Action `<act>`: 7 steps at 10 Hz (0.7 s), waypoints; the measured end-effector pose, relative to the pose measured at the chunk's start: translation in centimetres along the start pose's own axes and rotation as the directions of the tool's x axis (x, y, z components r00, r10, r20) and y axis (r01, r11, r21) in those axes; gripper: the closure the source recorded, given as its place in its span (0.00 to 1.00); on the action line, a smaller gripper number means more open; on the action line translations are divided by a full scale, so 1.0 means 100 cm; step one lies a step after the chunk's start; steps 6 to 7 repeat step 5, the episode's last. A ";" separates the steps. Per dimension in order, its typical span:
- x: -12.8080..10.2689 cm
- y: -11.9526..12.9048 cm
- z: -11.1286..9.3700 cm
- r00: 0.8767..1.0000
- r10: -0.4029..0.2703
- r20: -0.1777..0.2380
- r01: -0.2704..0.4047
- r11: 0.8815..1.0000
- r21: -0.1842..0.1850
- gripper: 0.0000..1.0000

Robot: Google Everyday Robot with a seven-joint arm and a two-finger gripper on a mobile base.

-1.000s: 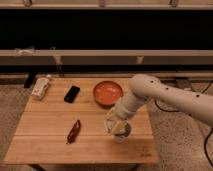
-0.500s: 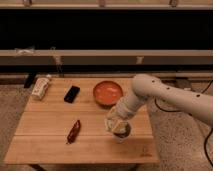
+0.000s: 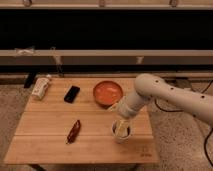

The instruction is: Place the white sponge in the ceramic cup

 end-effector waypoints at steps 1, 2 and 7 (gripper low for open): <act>-0.001 0.000 -0.003 1.000 -0.006 -0.007 0.006 1.000 0.014 0.20; -0.002 -0.001 -0.006 1.000 -0.018 -0.026 0.019 0.999 0.037 0.20; -0.014 -0.003 -0.021 0.991 -0.082 -0.110 0.092 0.991 0.096 0.20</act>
